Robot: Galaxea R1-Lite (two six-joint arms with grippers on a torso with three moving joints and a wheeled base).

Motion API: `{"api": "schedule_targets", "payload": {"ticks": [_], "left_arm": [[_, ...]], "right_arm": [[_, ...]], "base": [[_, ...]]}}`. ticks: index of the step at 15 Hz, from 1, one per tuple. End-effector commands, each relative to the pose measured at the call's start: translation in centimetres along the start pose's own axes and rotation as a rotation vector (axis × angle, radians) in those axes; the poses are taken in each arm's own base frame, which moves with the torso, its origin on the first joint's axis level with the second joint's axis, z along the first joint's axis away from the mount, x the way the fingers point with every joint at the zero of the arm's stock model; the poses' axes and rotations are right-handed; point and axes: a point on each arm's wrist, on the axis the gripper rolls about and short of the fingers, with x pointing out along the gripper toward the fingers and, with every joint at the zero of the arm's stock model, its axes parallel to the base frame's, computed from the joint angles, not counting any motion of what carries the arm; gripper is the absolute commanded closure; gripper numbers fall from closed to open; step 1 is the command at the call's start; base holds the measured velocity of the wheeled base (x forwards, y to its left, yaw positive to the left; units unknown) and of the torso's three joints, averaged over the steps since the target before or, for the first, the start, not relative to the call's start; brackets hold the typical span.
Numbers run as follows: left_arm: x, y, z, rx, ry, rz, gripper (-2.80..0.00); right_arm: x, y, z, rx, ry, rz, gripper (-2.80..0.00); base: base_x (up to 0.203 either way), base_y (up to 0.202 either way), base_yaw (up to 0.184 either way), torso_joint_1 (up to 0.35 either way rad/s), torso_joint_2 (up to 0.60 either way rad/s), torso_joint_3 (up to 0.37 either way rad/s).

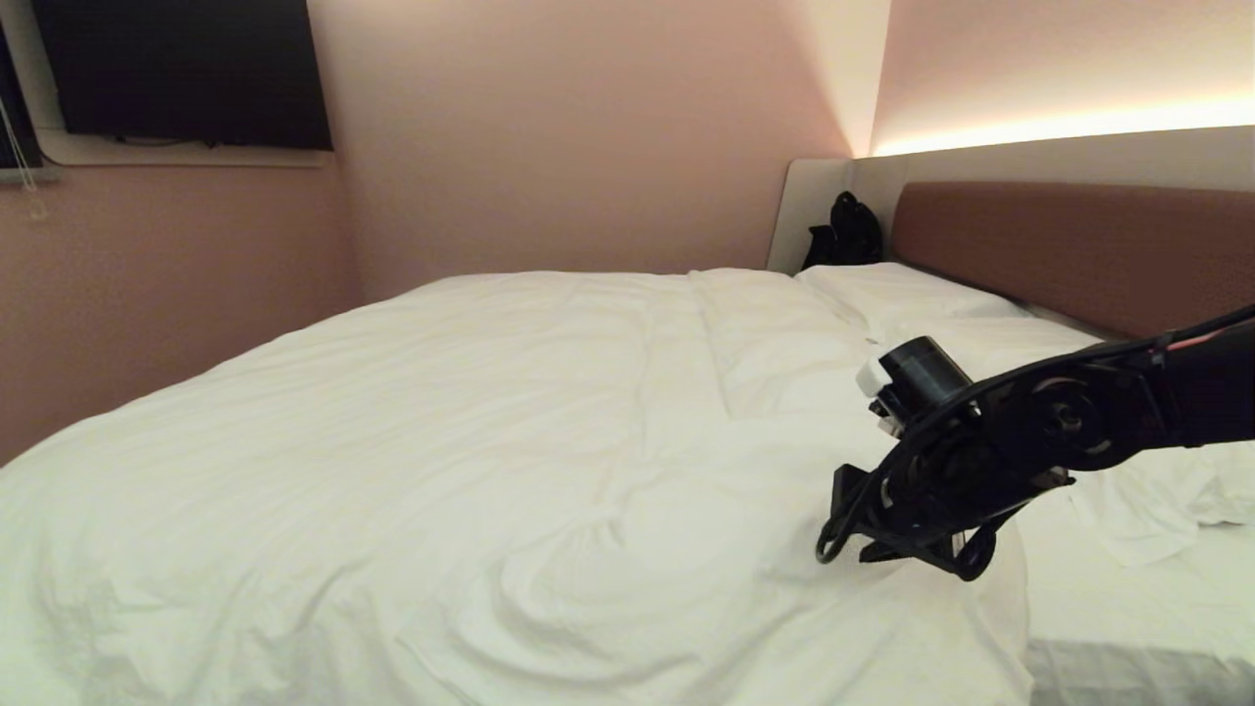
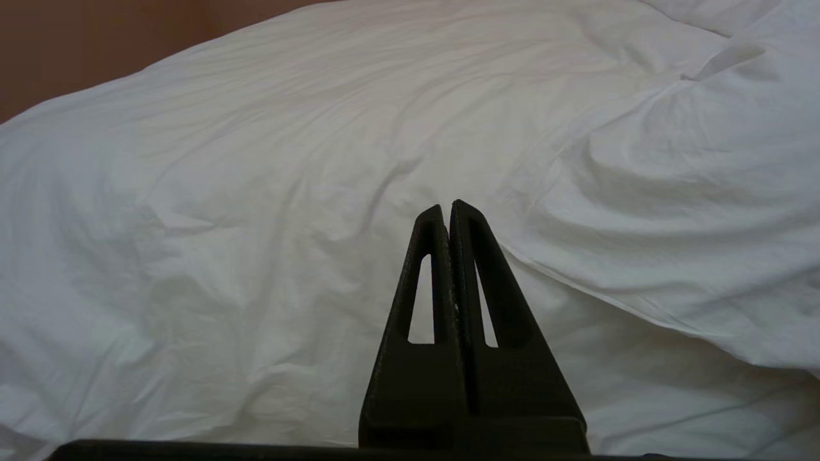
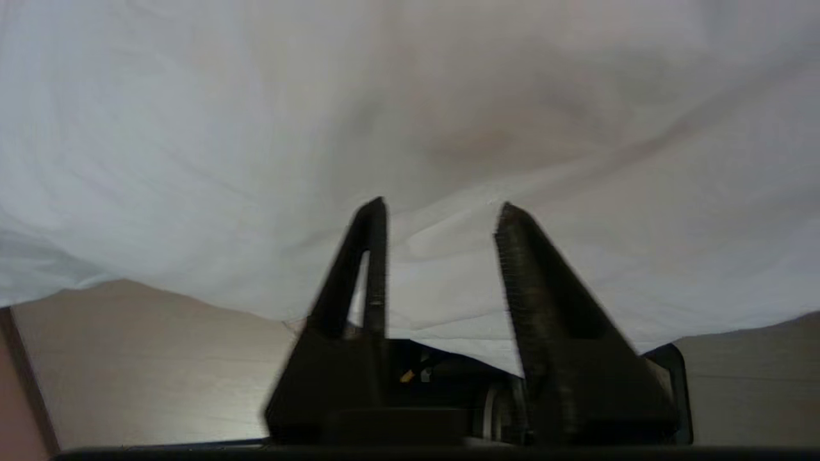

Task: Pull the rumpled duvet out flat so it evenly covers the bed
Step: Flatten the corners of the folded blanket

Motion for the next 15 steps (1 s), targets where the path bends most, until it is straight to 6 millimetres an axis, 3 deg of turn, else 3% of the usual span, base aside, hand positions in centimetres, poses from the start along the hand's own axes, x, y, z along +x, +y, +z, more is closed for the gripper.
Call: {"api": "schedule_targets", "payload": {"ticks": [1, 5, 7, 10, 15], "left_arm": [[0.0, 0.0, 0.0, 0.0, 0.0, 0.0, 0.0], [0.0, 0.0, 0.0, 0.0, 0.0, 0.0, 0.0], [0.0, 0.0, 0.0, 0.0, 0.0, 0.0, 0.0], [0.0, 0.0, 0.0, 0.0, 0.0, 0.0, 0.0], [0.0, 0.0, 0.0, 0.0, 0.0, 0.0, 0.0]], "right_arm": [[-0.3, -0.5, -0.2, 0.012, 0.003, -0.046, -2.8], [-1.9, -1.7, 0.0, 0.052, 0.003, -0.072, -2.8], [-1.6, -2.5, 0.2, 0.071, 0.009, -0.095, -2.8], [0.0, -3.6, 1.3, 0.11, 0.029, -0.131, -2.8], [5.2, -5.1, 2.8, 0.099, 0.067, -0.172, -2.8]], "base": [[0.0, 0.0, 0.0, 0.0, 0.0, 0.0], [0.0, 0.0, 0.0, 0.0, 0.0, 0.0], [0.0, 0.0, 0.0, 0.0, 0.0, 0.0], [0.0, 0.0, 0.0, 0.0, 0.0, 0.0], [0.0, 0.0, 0.0, 0.0, 0.0, 0.0]]}}
